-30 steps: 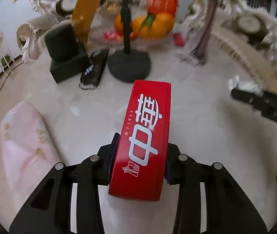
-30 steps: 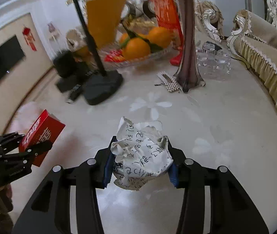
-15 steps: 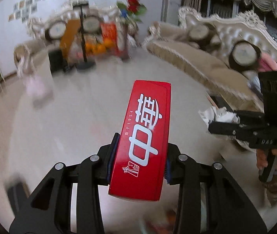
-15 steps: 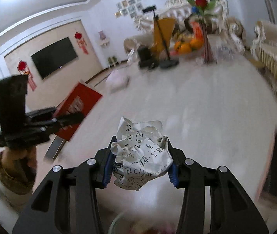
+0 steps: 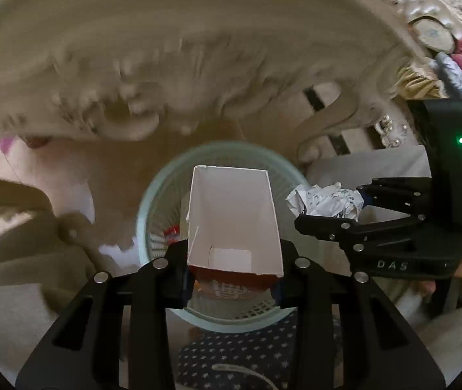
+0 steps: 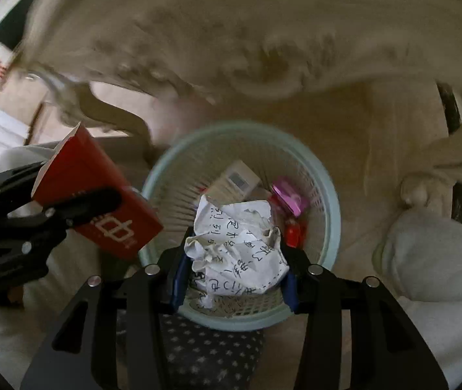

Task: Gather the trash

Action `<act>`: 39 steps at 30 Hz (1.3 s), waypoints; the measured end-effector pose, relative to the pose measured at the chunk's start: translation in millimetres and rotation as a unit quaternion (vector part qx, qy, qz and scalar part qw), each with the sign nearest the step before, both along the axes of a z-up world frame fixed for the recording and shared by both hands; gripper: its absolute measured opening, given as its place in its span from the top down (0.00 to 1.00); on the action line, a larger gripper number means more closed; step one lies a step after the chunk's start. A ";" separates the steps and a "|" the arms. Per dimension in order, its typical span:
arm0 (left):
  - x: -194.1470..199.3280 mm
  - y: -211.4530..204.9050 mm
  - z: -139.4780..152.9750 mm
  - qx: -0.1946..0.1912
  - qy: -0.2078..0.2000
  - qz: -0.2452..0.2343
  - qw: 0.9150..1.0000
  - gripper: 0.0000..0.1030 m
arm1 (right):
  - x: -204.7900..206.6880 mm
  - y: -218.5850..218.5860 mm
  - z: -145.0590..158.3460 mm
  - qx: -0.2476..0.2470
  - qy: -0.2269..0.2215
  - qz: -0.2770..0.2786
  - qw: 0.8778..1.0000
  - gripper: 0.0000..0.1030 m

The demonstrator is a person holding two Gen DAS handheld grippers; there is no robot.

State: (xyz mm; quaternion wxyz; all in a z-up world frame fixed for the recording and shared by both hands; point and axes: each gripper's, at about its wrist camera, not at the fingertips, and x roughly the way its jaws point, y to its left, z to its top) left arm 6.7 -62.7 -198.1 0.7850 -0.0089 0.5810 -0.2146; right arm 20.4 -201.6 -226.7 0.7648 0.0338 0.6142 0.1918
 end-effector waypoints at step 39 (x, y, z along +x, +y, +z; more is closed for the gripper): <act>10.9 54.0 198.9 0.035 -0.171 0.190 0.966 0.17 | -8.1 -10.9 176.6 -0.020 -0.186 -0.111 0.976 0.08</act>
